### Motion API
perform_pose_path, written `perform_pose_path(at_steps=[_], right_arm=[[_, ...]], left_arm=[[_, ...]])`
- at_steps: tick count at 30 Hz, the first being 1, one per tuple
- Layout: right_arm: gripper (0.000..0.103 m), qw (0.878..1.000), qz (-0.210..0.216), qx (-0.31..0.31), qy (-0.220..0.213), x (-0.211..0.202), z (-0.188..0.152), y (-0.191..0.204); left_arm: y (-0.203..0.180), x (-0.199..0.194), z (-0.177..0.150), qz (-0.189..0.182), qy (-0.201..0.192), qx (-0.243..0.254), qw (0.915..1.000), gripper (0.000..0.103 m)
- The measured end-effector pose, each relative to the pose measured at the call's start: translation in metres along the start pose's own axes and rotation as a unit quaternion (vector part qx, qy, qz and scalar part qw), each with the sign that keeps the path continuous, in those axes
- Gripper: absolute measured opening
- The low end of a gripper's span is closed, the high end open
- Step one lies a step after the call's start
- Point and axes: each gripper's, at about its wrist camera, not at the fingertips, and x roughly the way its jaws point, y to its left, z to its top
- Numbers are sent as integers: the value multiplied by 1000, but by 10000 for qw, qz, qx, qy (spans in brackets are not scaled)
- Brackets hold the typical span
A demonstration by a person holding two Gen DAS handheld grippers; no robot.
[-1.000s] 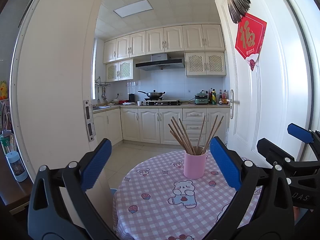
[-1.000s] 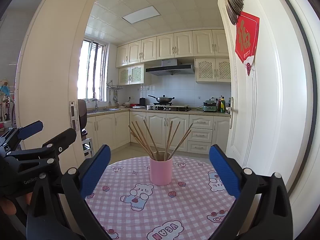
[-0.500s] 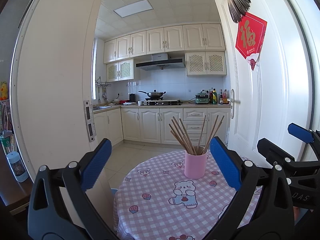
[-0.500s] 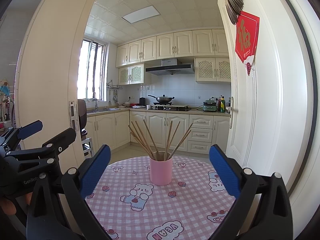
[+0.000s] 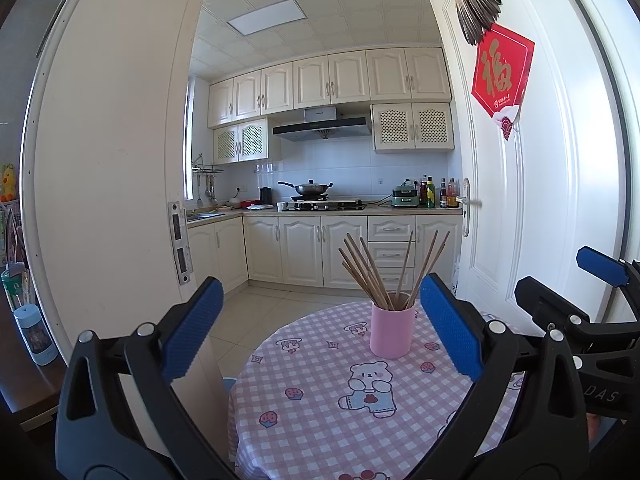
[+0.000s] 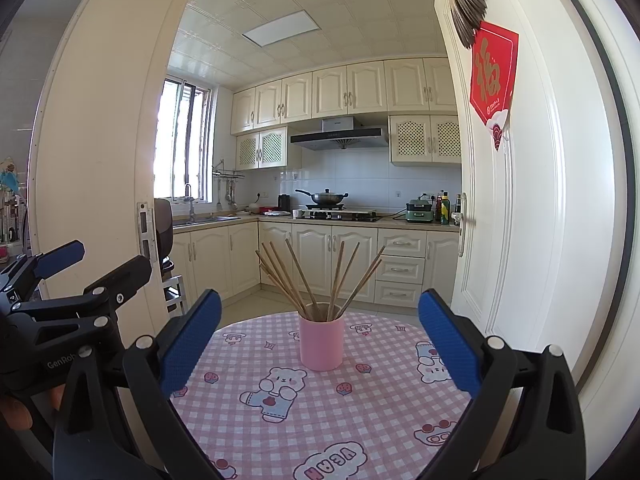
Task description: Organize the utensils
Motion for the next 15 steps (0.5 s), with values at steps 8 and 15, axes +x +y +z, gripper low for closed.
perform_pose_path(at_steps=[8,15], right_arm=[[95,10000,-21,12,32,2,-3,0],[95,10000,-29,22,48,2,-4,0]], left_arm=[[1,1,-1,16,10,6,10000,97],[4,4,-4,28,35,15,10000,97]])
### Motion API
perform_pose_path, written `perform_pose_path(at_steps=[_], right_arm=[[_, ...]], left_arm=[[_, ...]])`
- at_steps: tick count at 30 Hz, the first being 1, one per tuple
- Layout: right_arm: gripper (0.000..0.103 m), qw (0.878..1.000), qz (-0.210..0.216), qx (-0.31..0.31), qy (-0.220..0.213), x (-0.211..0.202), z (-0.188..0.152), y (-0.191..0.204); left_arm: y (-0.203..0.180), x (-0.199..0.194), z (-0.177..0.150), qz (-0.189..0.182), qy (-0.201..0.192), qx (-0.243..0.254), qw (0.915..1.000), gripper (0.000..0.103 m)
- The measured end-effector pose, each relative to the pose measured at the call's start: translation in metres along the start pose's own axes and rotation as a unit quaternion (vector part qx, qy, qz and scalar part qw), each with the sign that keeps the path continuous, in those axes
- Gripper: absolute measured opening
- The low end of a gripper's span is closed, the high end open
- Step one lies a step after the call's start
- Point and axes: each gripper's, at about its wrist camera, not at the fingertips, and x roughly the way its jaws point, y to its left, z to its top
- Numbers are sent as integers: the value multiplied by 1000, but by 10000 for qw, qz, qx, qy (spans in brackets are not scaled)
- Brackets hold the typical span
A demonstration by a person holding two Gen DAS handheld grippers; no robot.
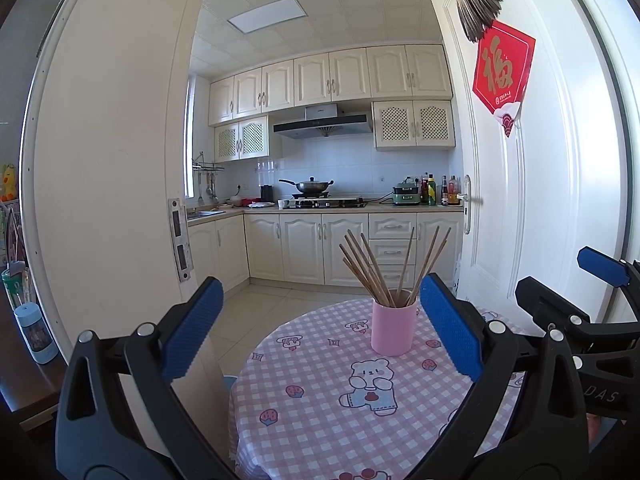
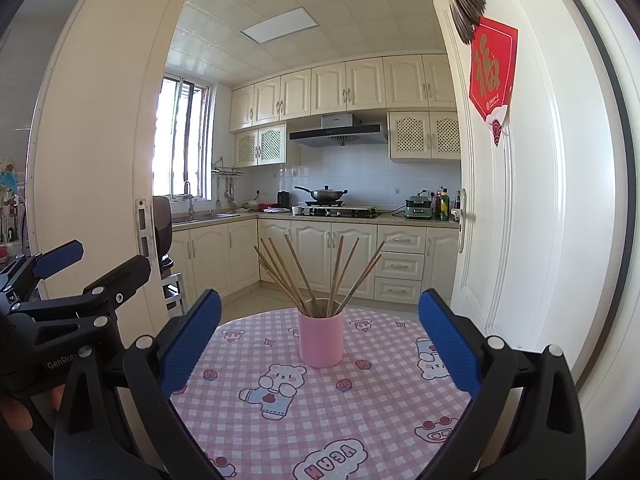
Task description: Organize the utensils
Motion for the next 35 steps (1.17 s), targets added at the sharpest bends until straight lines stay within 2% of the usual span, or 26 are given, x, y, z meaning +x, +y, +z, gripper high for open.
perform_pose_path(at_steps=[35], right_arm=[[95,9999,-38,66,105,3,-5,5]], left_arm=[[-1,6,-3,23,167,-27,9999,97]])
